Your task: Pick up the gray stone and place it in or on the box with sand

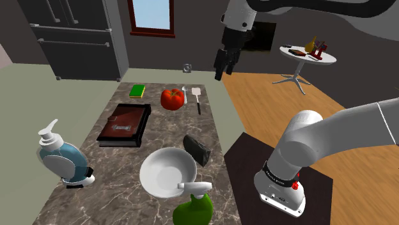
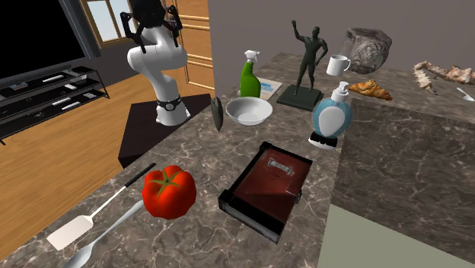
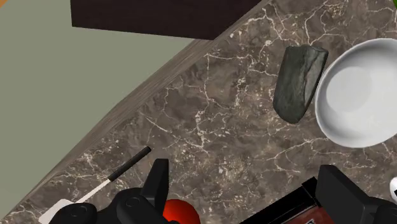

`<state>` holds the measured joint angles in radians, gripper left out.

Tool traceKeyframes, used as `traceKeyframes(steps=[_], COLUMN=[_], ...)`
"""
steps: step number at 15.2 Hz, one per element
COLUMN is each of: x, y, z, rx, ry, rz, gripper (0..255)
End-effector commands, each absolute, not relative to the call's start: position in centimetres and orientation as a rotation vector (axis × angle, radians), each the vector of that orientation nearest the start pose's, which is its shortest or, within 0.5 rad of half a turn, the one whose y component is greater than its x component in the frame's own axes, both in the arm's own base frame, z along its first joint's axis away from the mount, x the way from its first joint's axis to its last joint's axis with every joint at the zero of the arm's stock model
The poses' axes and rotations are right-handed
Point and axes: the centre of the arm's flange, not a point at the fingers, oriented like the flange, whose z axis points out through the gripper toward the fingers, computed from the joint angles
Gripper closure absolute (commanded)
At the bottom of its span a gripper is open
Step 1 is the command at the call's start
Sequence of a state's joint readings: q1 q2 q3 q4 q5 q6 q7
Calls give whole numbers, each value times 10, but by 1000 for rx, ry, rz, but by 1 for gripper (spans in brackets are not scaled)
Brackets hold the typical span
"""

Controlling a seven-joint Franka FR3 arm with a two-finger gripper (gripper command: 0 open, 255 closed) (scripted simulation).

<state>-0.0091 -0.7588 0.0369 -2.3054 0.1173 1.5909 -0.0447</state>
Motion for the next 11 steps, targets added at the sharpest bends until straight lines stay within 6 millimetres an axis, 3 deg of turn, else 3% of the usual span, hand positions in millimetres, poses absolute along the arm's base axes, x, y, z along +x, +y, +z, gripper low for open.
traceKeyframes(steps=[1, 11], x=[317, 318], y=[25, 112], z=[608, 505], rx=[-3048, -3081], ry=[-96, 5], rz=[-69, -11], gripper=[0, 0])
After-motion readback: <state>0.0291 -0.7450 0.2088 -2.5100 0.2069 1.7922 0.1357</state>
